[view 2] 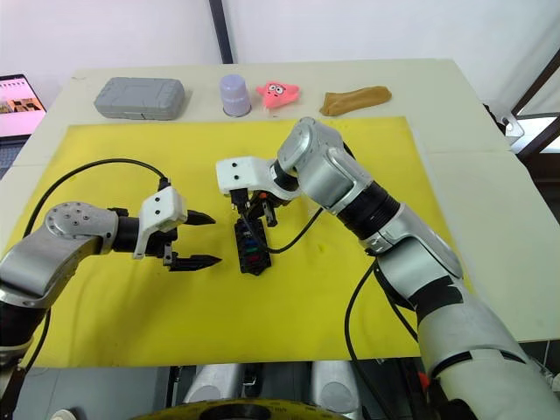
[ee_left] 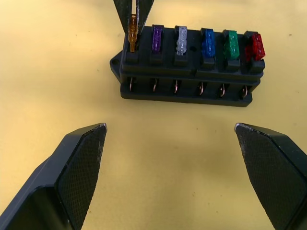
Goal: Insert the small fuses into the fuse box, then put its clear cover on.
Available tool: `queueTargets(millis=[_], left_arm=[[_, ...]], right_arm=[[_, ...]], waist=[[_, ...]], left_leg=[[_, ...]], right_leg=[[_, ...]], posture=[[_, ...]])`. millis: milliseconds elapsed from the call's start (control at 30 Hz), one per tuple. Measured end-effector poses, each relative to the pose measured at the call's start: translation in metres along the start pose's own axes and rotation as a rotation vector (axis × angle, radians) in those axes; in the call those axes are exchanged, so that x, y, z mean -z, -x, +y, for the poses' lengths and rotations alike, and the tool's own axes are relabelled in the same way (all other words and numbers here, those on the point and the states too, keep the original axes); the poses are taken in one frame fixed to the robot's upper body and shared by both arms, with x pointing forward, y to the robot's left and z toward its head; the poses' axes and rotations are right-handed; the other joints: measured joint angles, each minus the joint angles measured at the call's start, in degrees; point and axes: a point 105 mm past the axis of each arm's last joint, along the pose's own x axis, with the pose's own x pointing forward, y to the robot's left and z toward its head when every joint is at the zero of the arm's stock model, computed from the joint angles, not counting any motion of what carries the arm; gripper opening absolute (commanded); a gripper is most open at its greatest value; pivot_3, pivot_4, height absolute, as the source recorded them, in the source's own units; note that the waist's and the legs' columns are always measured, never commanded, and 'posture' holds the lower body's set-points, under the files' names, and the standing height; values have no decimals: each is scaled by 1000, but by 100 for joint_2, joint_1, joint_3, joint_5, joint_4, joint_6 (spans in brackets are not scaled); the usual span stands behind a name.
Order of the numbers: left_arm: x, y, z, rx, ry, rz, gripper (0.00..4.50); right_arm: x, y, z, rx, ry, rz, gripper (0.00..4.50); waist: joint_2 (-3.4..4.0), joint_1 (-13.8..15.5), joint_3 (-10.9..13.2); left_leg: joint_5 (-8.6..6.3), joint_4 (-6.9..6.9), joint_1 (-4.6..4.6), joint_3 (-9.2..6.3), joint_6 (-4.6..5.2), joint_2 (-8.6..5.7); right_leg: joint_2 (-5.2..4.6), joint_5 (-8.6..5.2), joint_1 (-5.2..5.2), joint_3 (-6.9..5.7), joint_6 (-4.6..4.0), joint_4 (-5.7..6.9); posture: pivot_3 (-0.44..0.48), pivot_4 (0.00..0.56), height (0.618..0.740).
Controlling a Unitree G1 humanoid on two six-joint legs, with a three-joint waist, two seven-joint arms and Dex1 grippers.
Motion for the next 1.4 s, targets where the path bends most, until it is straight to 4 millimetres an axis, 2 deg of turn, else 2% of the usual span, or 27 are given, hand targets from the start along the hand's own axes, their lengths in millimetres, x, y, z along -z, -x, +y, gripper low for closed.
queueTargets(millis=[567, 1400], left_arm=[[-2, -2, 0, -1, -3, -13, 4478], [-1, -3, 0, -8, 3, -10, 4478]], right_arm=[[-7, 4, 0, -6, -31, -15, 0], [2, -4, -3, -6, 5, 22, 0]], waist=[[0, 0, 0], [0, 0, 0]], left_leg=[[0, 0, -2, 0, 0, 0], [1, 0, -2, 0, -1, 0]], right_leg=[[-1, 0, -3, 0, 0, 0], [-1, 0, -3, 0, 0, 1]], posture=[[0, 150, 731], [0, 150, 731]])
